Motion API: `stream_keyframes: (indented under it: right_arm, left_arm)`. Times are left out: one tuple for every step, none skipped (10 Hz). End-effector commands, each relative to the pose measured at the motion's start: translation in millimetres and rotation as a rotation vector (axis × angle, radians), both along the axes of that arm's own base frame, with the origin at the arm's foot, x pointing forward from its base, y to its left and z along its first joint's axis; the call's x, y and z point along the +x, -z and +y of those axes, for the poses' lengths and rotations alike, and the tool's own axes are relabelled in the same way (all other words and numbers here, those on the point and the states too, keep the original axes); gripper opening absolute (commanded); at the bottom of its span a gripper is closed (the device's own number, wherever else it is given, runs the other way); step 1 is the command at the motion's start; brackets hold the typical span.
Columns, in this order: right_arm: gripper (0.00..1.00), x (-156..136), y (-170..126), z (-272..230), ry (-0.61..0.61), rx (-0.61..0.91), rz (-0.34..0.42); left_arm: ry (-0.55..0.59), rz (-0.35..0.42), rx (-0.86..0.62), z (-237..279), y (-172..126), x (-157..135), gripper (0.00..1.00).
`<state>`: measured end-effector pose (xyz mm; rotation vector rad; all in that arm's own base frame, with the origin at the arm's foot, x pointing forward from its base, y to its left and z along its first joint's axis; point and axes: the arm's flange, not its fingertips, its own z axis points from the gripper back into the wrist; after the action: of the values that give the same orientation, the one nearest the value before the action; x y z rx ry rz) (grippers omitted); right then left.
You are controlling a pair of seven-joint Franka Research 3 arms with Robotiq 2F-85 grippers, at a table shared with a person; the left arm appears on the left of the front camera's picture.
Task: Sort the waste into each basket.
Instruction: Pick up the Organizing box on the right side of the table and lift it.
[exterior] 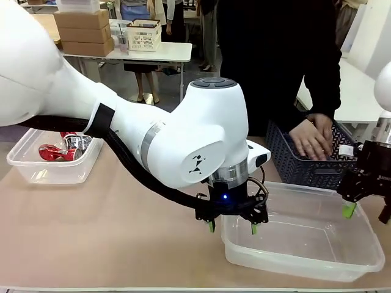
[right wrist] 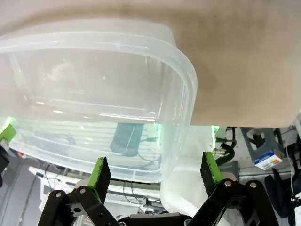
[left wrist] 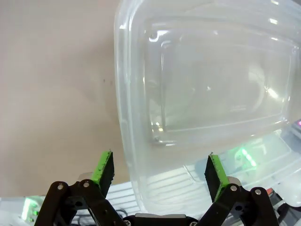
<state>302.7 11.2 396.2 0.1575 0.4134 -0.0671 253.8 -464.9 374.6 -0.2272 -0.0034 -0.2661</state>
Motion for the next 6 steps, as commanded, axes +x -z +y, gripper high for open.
stream_keyframes:
  right_arm:
    - [1.00,-57,47,6,0.040,-0.051,0.006]
    - [1.00,-56,56,5,0.056,-0.079,0.022]
    - [1.00,-56,63,4,0.071,-0.087,0.038]
    - [1.00,-57,67,2,0.095,-0.112,0.043]
    - [1.00,-58,70,-1,0.118,-0.134,0.041]
    - [1.00,-60,70,-2,0.119,-0.137,0.033]
  left_arm:
    - [0.051,-0.010,0.011,1,0,14,1.00]
    - [0.045,0.004,0.012,3,3,18,1.00]
    - [0.046,0.007,0.008,6,6,19,1.00]
    - [0.040,0.009,0.007,7,8,21,1.00]
    - [0.042,0.003,0.007,6,8,21,1.00]
    - [0.044,0.001,0.003,6,9,22,1.00]
